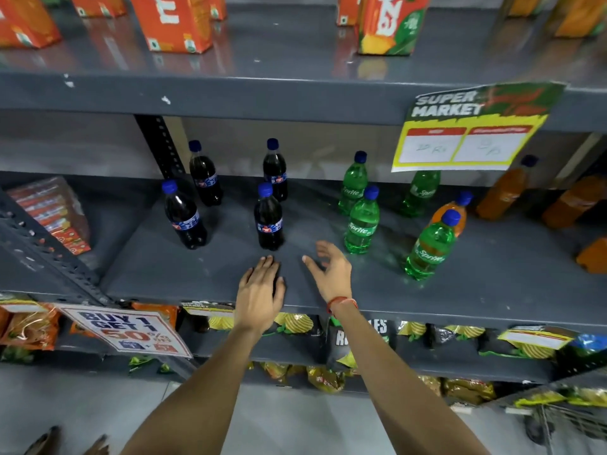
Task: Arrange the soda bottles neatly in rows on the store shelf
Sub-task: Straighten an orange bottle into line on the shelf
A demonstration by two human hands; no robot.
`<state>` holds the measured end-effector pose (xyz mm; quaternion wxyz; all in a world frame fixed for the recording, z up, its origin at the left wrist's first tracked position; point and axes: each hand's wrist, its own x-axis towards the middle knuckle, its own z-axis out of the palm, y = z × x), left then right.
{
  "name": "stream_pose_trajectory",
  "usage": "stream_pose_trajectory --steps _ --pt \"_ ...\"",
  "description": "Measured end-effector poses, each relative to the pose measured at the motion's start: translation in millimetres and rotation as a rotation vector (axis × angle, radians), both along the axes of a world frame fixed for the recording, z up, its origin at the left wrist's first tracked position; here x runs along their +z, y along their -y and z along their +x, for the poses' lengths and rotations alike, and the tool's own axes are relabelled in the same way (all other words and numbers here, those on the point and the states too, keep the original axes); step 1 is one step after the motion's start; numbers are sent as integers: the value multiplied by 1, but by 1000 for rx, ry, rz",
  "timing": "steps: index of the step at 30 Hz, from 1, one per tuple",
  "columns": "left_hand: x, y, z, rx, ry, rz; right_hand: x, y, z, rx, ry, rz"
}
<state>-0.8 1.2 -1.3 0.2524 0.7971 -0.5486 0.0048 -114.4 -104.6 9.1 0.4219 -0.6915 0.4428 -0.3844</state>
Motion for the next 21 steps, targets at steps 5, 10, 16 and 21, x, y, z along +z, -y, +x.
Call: stream_pose_trajectory --steps 5,10,16,21 --pt "8 34 -58 -131 -21 -10 -4 0 -80 -150 -33 -157" --pt "14 61 -119 -280 45 -56 0 19 -155 -332 -29 -198" --pt "4 87 -166 -321 72 71 6 64 -212 -503 22 -96" --pt "-7 100 -191 -214 100 192 14 104 -228 -364 -73 61"
